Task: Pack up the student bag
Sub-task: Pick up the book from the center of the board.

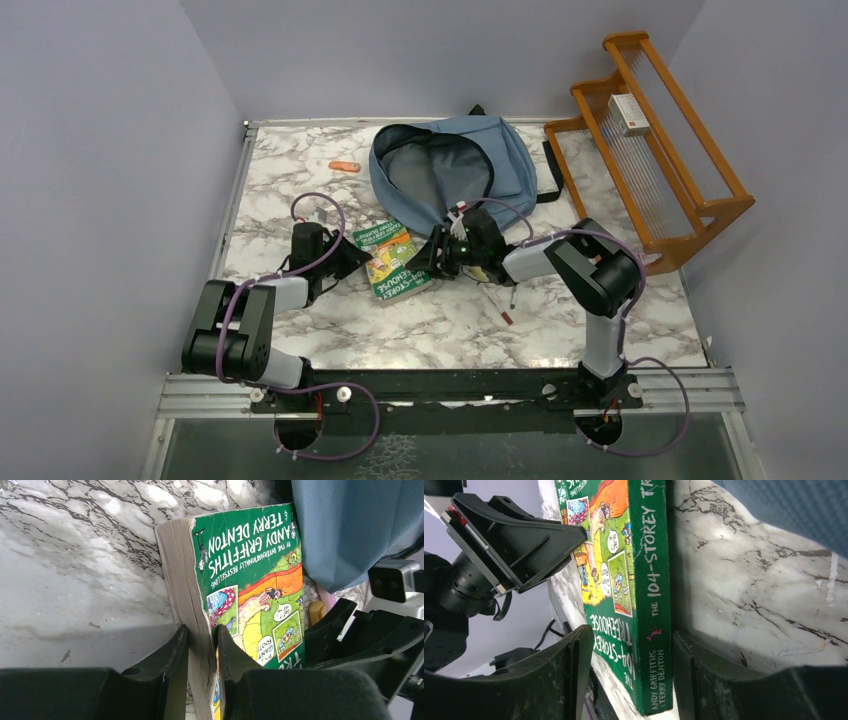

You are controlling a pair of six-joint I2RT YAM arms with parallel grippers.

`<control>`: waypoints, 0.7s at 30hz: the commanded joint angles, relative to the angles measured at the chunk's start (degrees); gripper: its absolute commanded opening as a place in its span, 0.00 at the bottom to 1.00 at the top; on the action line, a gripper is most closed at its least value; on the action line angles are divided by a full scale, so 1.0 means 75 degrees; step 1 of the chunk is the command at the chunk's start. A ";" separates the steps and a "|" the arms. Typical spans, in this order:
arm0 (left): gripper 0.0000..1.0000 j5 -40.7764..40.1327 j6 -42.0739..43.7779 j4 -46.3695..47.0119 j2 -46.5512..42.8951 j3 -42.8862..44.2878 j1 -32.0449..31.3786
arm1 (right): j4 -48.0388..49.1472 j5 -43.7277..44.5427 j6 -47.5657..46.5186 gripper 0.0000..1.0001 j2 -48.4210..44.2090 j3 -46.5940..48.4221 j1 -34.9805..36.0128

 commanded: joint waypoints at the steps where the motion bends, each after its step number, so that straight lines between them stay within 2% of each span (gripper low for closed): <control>1: 0.00 0.0100 0.0272 -0.1319 0.0314 -0.0289 -0.0089 | 0.1284 -0.0597 0.0723 0.56 0.0317 -0.0220 0.0228; 9: 0.00 0.0189 0.0270 -0.1387 -0.0162 -0.0200 -0.0083 | 0.1386 -0.0621 0.0308 0.28 0.0162 -0.0193 0.0240; 11: 0.00 0.0152 0.0346 -0.1692 -0.0528 -0.0010 -0.0083 | 0.1076 -0.0581 -0.0038 0.25 -0.0037 -0.0144 0.0240; 12: 0.03 0.0073 0.0417 -0.1936 -0.0769 0.0112 -0.0083 | 0.0792 -0.0543 -0.0250 0.23 -0.0172 -0.0101 0.0240; 16: 0.29 -0.0724 0.0906 -0.3420 -0.2046 0.0992 -0.0060 | -0.0294 -0.0405 -0.1085 0.19 -0.0786 -0.0010 0.0240; 18: 0.46 -0.1229 0.1226 -0.4165 -0.2580 0.1518 -0.0048 | -0.0803 -0.0495 -0.1499 0.17 -0.1034 0.0040 0.0240; 21: 0.67 -0.1810 0.1894 -0.4993 -0.3095 0.2342 -0.0036 | -0.1817 -0.0691 -0.2526 0.12 -0.1375 0.0327 0.0240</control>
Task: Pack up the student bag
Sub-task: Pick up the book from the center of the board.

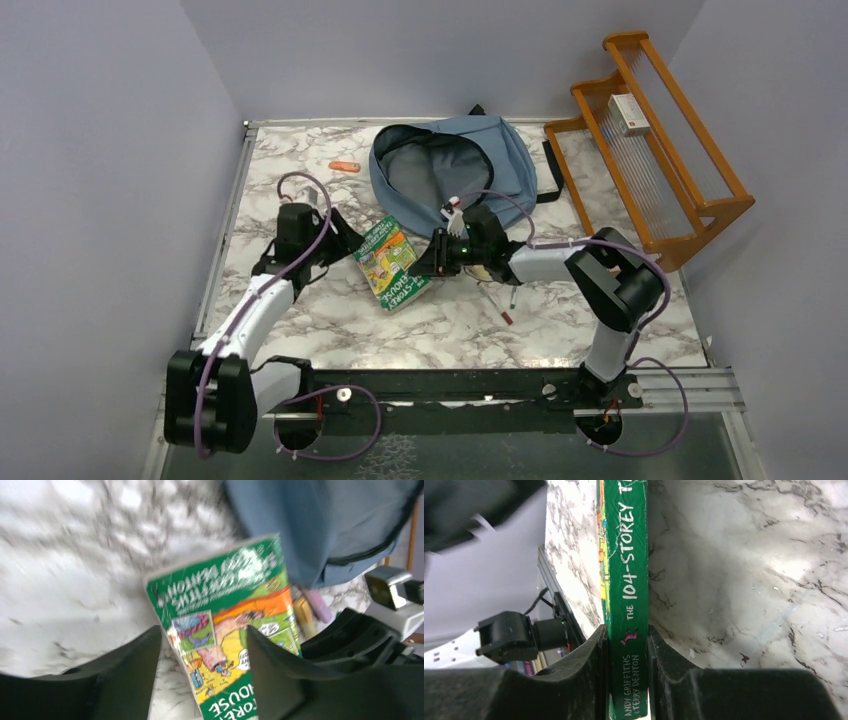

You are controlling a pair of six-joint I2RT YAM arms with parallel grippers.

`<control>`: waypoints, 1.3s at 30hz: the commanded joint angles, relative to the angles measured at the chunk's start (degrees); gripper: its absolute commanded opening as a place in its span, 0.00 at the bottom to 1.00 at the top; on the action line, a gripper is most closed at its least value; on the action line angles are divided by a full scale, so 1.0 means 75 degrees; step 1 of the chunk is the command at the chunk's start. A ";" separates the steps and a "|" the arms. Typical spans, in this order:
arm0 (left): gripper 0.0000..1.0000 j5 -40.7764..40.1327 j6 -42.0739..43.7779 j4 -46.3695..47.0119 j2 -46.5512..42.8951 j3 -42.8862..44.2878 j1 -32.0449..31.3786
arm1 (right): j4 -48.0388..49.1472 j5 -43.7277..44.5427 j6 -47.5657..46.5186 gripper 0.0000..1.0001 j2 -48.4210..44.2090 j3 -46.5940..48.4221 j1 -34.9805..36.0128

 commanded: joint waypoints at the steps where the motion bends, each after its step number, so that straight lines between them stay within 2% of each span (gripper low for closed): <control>1: 0.72 -0.1210 0.1328 -0.1724 -0.0950 0.1490 0.0039 | -0.1663 -0.0317 -0.1928 0.11 -0.0772 0.0591 0.0054; 4: 0.82 -0.0892 0.2150 -0.2009 -0.1145 0.2212 0.0051 | -0.2656 0.0027 -0.2887 0.05 -0.1383 0.0884 0.0017; 7: 0.88 0.0139 0.3115 -0.2084 -0.1119 0.2903 0.0051 | -0.3506 -0.0047 -0.3879 0.01 -0.1944 0.1231 -0.0207; 9: 0.89 0.0960 0.3668 -0.2090 -0.1058 0.3310 0.0057 | -0.3709 -0.0619 -0.4475 0.00 -0.2261 0.1343 -0.0597; 13: 0.89 0.2503 0.4486 -0.1988 -0.0806 0.3892 0.0052 | -0.3720 -0.2553 -0.5507 0.00 -0.2689 0.1395 -0.1874; 18: 0.87 0.4308 0.4477 -0.1197 -0.0395 0.4097 0.0039 | -0.5410 -0.4004 -0.7829 0.00 -0.2798 0.2105 -0.2441; 21: 0.87 0.5155 0.4798 -0.1077 -0.0009 0.4460 -0.0106 | -0.6064 -0.4627 -0.8717 0.00 -0.2532 0.2546 -0.2690; 24: 0.86 0.5448 0.5292 -0.1266 0.0450 0.4885 -0.0324 | -0.6379 -0.5344 -0.9300 0.01 -0.2087 0.3021 -0.2832; 27: 0.85 0.5484 0.5935 -0.1968 0.0848 0.5332 -0.0611 | -0.7781 -0.5913 -1.0481 0.01 -0.1540 0.3943 -0.2874; 32: 0.85 0.5788 0.6359 -0.2239 0.0883 0.5199 -0.1110 | -0.9713 -0.6511 -1.2022 0.00 -0.0963 0.4985 -0.2899; 39: 0.83 0.5440 0.6594 -0.2448 0.0782 0.5071 -0.1439 | -1.0084 -0.7267 -1.2454 0.00 -0.1077 0.5042 -0.2911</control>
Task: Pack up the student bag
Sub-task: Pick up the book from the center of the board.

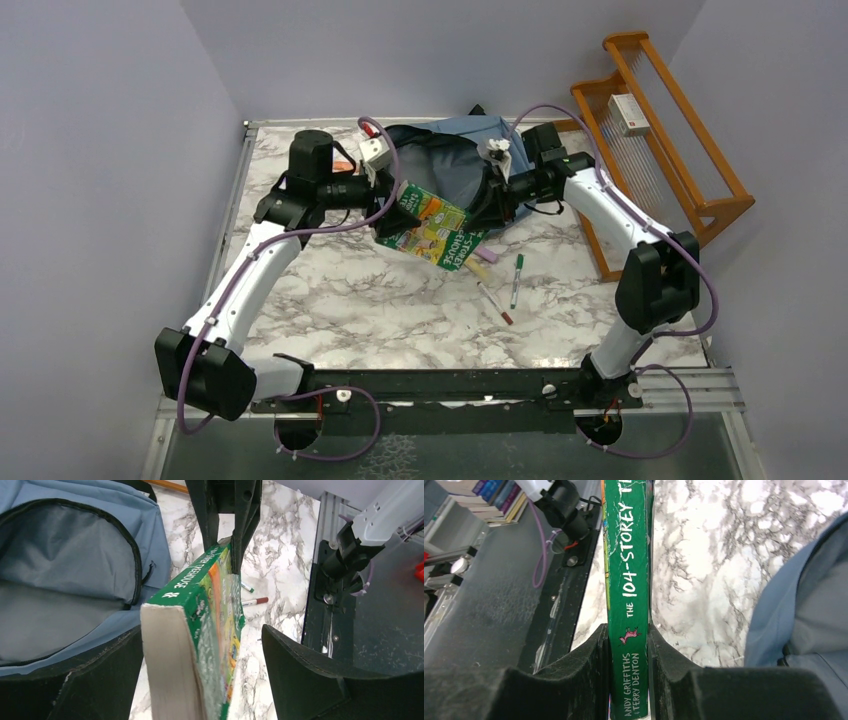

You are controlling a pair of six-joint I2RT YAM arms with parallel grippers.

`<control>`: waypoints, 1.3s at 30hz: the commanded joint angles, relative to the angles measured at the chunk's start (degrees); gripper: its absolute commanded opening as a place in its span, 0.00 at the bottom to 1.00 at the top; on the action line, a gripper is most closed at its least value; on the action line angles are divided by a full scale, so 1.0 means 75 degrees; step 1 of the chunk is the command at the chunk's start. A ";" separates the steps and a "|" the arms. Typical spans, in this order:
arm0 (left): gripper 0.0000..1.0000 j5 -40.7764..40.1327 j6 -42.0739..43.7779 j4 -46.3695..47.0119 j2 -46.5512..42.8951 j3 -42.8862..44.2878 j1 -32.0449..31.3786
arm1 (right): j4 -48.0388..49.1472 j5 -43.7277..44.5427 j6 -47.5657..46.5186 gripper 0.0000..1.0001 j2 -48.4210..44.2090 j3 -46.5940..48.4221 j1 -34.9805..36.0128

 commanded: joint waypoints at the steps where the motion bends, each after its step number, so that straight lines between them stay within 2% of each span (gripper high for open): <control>1: 0.82 0.0080 0.0374 -0.0230 -0.0126 -0.0064 -0.0153 | -0.0750 -0.1401 -0.0777 0.00 -0.0195 0.0341 -0.0035; 7: 0.74 0.0436 0.0270 -0.0230 0.0074 -0.0043 -0.0321 | -0.1447 -0.1247 -0.1377 0.01 -0.0268 0.0659 -0.0035; 12: 0.63 0.0606 0.0195 -0.0225 0.0038 -0.0148 -0.0506 | -0.1533 -0.0491 -0.1275 0.01 -0.0304 0.0910 -0.0044; 16: 0.58 0.0507 0.0217 -0.0233 -0.0005 -0.0264 -0.0619 | -0.1428 -0.0062 -0.1094 0.00 -0.0359 0.1131 -0.0058; 20: 0.46 0.0369 0.0319 -0.0349 -0.0010 -0.0245 -0.0678 | -0.1492 0.0300 -0.1024 0.00 -0.0391 0.1373 -0.0069; 26: 0.43 0.0234 0.0400 -0.0371 -0.0007 -0.0301 -0.0760 | -0.1861 0.0810 -0.1064 0.01 -0.0584 0.1599 -0.0082; 35: 0.00 0.0216 0.0362 -0.0405 0.0366 -0.0062 -0.0960 | -0.1832 0.1525 -0.0896 0.01 -0.0925 0.1735 -0.0082; 38: 0.00 -0.0619 0.0166 -0.0345 0.0368 -0.0065 -0.0975 | -0.1654 0.1729 -0.0682 0.06 -0.1004 0.1679 -0.0082; 39: 0.00 -0.1075 -0.0027 -0.0242 0.0348 -0.0086 -0.0975 | -0.1384 0.1859 -0.0488 0.12 -0.1085 0.1568 -0.0082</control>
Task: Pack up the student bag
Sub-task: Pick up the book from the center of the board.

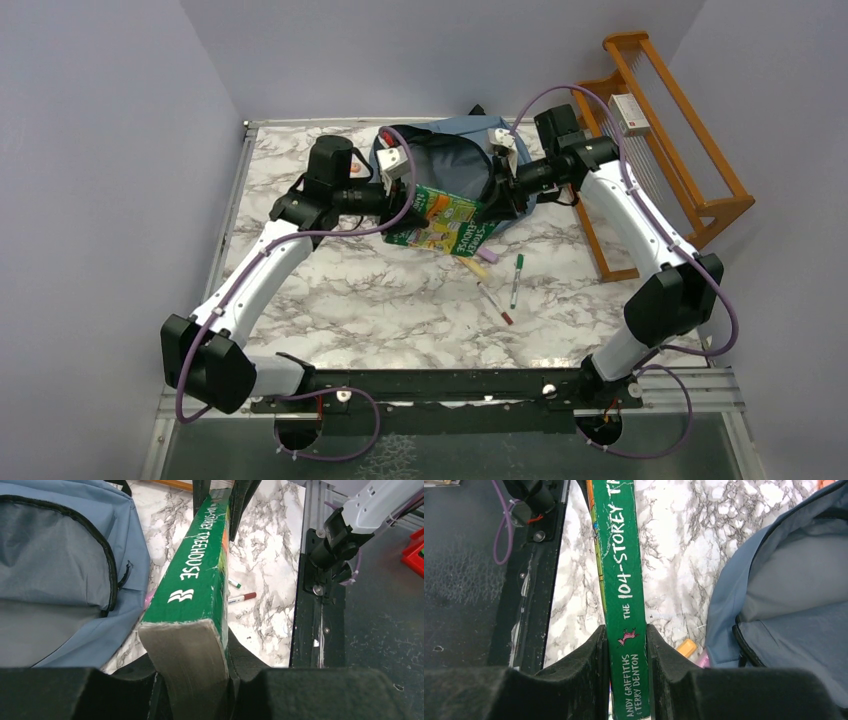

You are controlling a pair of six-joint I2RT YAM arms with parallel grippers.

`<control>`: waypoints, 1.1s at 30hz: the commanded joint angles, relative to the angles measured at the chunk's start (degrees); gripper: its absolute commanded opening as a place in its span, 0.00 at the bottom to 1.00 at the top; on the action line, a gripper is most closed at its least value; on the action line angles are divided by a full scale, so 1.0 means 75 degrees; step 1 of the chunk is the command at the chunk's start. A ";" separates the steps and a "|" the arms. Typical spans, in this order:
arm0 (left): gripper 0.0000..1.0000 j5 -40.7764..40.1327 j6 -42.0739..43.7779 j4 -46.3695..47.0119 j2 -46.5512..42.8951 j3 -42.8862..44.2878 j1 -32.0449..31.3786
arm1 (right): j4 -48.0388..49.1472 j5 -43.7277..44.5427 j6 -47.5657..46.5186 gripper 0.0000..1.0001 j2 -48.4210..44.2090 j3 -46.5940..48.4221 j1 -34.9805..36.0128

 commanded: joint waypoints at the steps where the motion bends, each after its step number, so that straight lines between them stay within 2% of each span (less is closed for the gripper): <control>1: 0.00 -0.1541 -0.0457 -0.0106 0.0085 0.0023 -0.0211 | 0.1071 0.0594 0.0990 0.18 -0.0553 0.0071 -0.0064; 3: 0.00 -0.2228 -0.0758 0.0056 0.0110 -0.0027 -0.0211 | 0.2219 0.1234 0.1820 0.32 -0.0890 -0.0535 -0.0064; 7: 0.00 -0.2781 -0.1033 0.0199 0.0191 -0.0035 -0.0172 | 0.3780 0.1735 0.2552 0.52 -0.1645 -0.1589 -0.0064; 9: 0.00 -0.2999 -0.1130 0.0258 0.0165 -0.0058 -0.0144 | 0.4457 0.2059 0.2889 0.58 -0.1974 -0.2008 -0.0064; 15: 0.00 -0.4200 -0.1418 0.0288 0.0133 -0.0148 0.0053 | 0.6756 0.3762 0.4511 0.61 -0.2716 -0.3216 -0.0064; 19: 0.00 -0.4699 -0.2211 0.0746 -0.0337 -0.0631 0.0756 | 0.8146 0.5355 0.5795 0.62 -0.2942 -0.4044 -0.0064; 26: 0.00 -0.5828 -0.2593 0.0624 -0.0677 -0.0779 0.1163 | 0.8123 0.5957 0.7042 0.62 -0.2106 -0.3823 0.0027; 33: 0.00 -0.6620 -0.3024 0.0622 -0.1037 -0.1032 0.1269 | 0.6899 0.7658 0.6372 0.62 -0.0214 -0.2117 0.1235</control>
